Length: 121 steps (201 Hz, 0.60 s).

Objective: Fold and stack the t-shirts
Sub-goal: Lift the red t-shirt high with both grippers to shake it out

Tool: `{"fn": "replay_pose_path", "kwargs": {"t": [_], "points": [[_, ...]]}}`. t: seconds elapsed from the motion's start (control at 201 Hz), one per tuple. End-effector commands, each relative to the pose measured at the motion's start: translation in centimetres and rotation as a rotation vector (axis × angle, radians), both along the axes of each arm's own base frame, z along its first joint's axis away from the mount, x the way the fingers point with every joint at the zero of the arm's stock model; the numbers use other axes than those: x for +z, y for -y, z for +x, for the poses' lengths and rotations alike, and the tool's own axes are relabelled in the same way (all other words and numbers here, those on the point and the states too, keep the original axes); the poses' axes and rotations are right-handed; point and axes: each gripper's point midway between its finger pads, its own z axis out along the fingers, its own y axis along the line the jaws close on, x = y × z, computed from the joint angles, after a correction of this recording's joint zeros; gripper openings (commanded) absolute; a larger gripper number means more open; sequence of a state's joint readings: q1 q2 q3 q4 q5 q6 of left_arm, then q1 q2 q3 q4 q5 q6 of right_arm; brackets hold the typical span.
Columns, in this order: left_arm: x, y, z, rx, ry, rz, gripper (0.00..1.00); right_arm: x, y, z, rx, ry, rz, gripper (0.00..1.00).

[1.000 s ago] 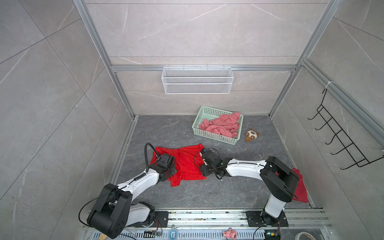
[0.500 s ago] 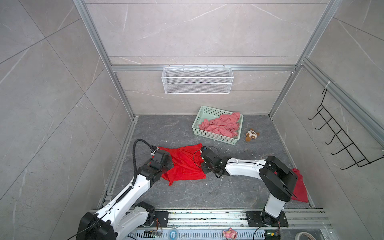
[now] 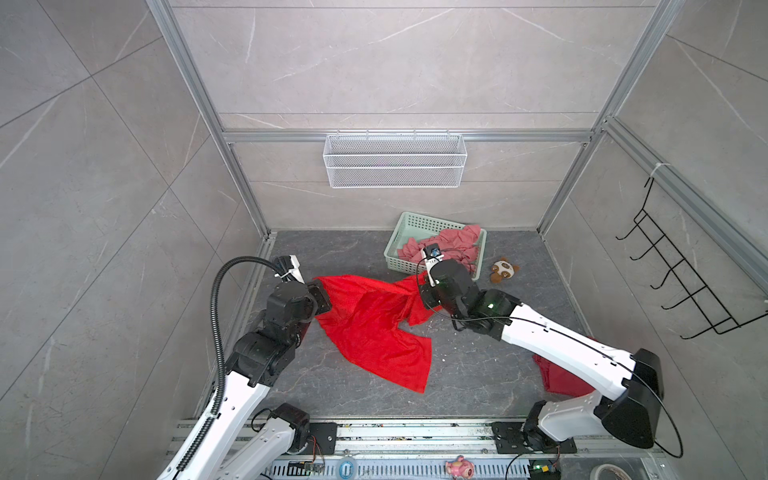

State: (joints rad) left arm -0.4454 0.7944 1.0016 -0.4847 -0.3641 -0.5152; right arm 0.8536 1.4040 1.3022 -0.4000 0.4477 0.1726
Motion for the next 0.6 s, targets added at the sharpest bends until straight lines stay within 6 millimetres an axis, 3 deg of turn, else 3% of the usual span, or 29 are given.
{"fn": "replay_pose_path", "kwargs": {"t": [0.0,0.229,0.478,0.597], "points": [[5.7,-0.6,0.5,0.008,0.171,0.081,0.00,2.2,1.9,-0.8,0.004,0.009,-0.110,0.02],[11.4,-1.1,0.3,0.025,0.350,0.102,0.00,8.2,3.9,-2.5,0.035,0.118,-0.070,0.02],[17.2,0.0,1.0,-0.012,0.491,0.141,0.00,12.3,2.9,-3.4,0.133,0.177,-0.021,0.03],[20.7,0.0,0.3,-0.024,0.566,0.173,0.00,14.6,2.4,-5.3,0.241,0.183,0.007,0.03]]}}
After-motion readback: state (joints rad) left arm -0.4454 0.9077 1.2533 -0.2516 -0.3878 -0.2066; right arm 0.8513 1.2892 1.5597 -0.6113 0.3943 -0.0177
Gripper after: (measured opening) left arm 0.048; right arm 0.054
